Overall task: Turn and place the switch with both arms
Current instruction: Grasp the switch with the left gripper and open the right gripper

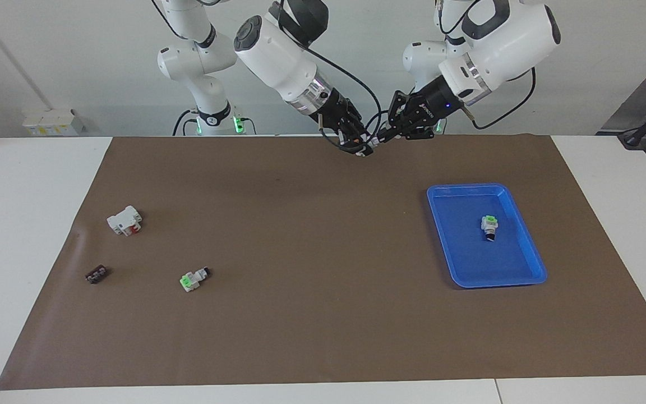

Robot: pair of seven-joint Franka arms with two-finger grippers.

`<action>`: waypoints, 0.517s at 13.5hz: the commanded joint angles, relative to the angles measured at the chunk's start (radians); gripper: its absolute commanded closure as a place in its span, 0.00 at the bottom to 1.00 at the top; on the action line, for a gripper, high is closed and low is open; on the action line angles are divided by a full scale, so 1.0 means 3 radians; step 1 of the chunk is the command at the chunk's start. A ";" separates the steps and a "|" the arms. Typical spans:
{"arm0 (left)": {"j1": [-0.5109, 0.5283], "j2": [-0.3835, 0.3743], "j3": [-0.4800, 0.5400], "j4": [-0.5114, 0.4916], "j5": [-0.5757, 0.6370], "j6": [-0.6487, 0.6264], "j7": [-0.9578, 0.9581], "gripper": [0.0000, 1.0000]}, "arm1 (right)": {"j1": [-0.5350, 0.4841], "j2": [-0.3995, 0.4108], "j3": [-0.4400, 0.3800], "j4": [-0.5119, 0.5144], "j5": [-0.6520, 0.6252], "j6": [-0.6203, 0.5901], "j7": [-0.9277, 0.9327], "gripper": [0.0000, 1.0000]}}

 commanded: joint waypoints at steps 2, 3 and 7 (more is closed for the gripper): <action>-0.0060 -0.0160 0.0046 -0.0205 0.0011 -0.0231 0.0717 1.00 | -0.0035 0.0014 -0.0003 0.0048 -0.0051 0.0056 0.0060 1.00; -0.0035 -0.0170 0.0046 -0.0205 0.0026 -0.0313 0.0937 1.00 | -0.0035 0.0015 -0.0003 0.0048 -0.0051 0.0056 0.0055 1.00; -0.0055 -0.0216 0.0051 -0.0266 0.0031 -0.0370 0.1373 1.00 | -0.0040 0.0014 -0.0003 0.0053 -0.0051 0.0056 0.0055 1.00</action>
